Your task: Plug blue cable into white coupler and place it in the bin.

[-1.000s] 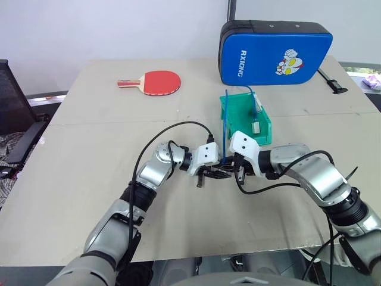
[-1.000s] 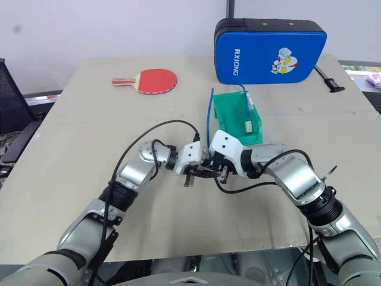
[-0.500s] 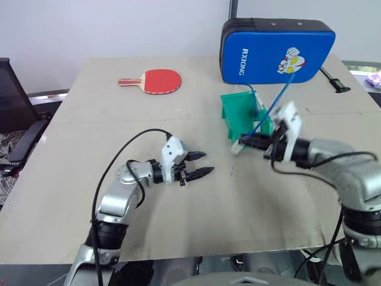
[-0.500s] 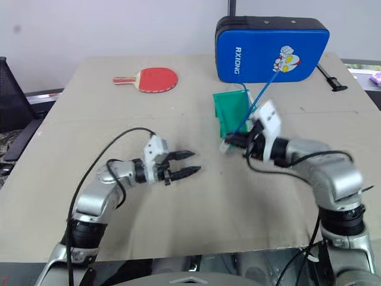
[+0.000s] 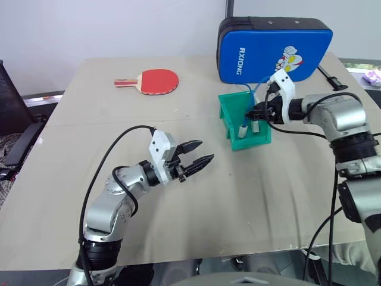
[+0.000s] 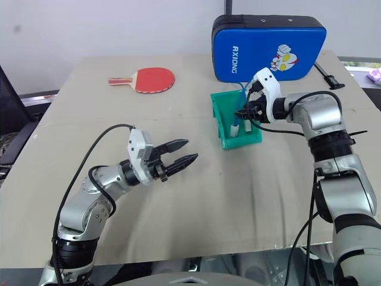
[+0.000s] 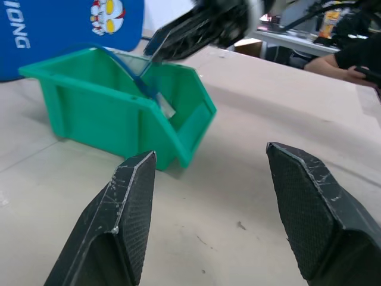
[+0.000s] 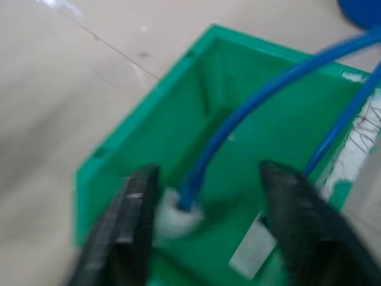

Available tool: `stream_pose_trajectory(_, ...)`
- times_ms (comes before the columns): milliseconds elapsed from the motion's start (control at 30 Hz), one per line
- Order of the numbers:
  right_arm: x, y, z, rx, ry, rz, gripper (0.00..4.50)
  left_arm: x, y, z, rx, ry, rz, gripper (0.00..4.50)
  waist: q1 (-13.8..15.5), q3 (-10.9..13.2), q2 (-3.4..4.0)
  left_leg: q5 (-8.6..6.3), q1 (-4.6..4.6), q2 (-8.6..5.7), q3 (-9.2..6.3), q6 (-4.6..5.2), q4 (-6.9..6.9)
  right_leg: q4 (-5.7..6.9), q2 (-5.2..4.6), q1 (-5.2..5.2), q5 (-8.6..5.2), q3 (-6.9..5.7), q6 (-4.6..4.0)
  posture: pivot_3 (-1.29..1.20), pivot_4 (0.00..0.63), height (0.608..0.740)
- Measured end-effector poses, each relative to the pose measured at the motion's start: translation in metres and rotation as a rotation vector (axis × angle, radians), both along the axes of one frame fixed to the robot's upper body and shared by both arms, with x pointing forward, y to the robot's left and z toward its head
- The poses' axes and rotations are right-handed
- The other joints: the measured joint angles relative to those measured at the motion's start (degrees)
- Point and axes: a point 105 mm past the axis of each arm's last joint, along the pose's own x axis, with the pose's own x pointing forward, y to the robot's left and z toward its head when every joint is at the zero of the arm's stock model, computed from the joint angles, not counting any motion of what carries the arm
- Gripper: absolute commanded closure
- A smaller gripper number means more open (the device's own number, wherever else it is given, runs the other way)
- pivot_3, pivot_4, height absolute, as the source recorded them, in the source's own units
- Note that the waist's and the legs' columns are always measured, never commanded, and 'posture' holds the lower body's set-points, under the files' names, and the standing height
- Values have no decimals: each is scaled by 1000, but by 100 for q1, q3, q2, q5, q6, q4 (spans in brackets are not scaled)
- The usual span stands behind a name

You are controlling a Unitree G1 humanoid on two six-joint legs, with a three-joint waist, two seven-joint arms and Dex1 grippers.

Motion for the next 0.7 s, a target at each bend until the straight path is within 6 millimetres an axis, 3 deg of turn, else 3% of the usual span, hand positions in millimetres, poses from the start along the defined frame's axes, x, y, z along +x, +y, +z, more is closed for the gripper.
stream_pose_trajectory(33, 2, -1, 2, -6, -12, -1, 81, -1, 0, 0, -2, 1, 5, 1503, 14, 0, 0, 0, -8, -2, -1, 0, -3, -1, -6, -7, 0, 2, 0, 0, 150, 740)
stream_pose_trajectory(167, -5, -7, 20, 21, -77, 43, 29, -6, 2, -4, -7, 12, 22, 1503, 39, 2, 4, 0, -44, -7, -17, -2, -4, -21, -43, -30, 2, -10, 0, 0, 150, 740)
stream_pose_trajectory(300, -37, -23, 38, 80, -208, 99, 29, -8, 4, -4, -14, 2, 34, 1503, 129, 2, 4, -3, -57, -10, -34, -1, -5, -35, -53, -29, 2, -33, 1, 0, 150, 740)
stream_pose_trajectory(467, -77, -44, 29, 165, -311, 42, 29, -11, 8, -5, -11, -17, 32, 1503, 168, 1, 3, -3, -54, -10, -46, 0, 0, -28, -54, -20, 2, -48, -2, 0, 150, 740)
stream_pose_trajectory(567, -110, -72, -5, 98, -336, -70, 29, -16, 19, -16, 43, 20, 23, 1503, 200, -2, 5, -2, -50, -10, -47, 0, -4, -30, -49, -13, 1, -57, -1, 0, 150, 740)
stream_pose_trajectory(633, -133, -97, -41, 43, -262, -160, 29, -19, 37, -29, 96, 70, 43, 1503, 164, 6, 20, -2, -46, -10, -24, 1, -3, -29, -45, -16, 1, -56, -1, 0, 150, 740)
stream_pose_trajectory(700, -144, -113, -51, 3, -261, -203, 29, -23, 46, -34, 122, 94, 47, 1503, 107, 12, 30, -2, -20, -9, 12, 3, -3, -25, -17, -10, 0, -18, -1, 0, 150, 740)
